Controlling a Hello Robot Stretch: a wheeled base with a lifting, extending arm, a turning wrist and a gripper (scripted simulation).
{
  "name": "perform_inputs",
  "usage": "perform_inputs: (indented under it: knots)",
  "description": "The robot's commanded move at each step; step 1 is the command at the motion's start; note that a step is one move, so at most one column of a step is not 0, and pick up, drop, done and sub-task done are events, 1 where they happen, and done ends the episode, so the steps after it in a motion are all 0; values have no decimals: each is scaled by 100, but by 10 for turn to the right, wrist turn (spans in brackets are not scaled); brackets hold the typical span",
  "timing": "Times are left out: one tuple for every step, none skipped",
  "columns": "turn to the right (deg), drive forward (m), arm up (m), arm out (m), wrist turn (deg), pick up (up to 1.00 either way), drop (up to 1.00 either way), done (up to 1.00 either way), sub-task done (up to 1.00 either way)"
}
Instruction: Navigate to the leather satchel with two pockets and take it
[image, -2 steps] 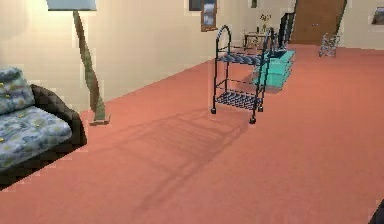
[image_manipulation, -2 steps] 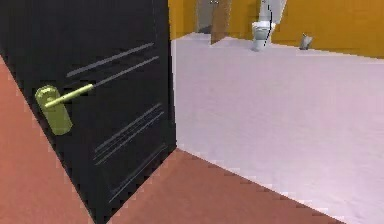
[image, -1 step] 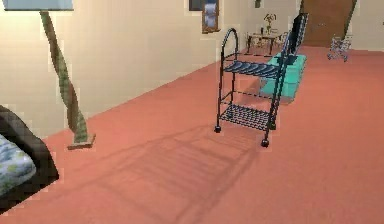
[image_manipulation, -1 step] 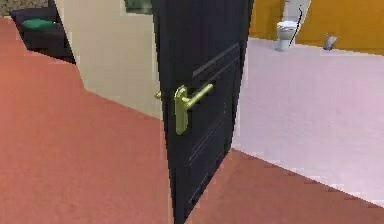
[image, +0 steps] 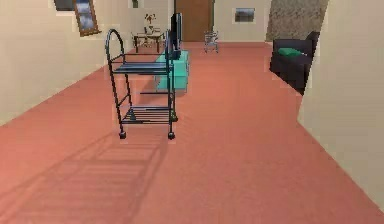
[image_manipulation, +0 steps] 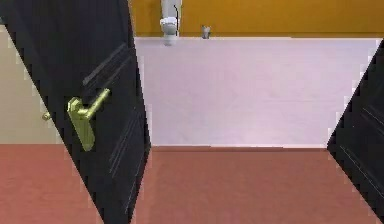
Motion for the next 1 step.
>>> perform_inputs:
  knots:
    - [0, 65, 0, 0, 0, 0, 0, 0, 0]
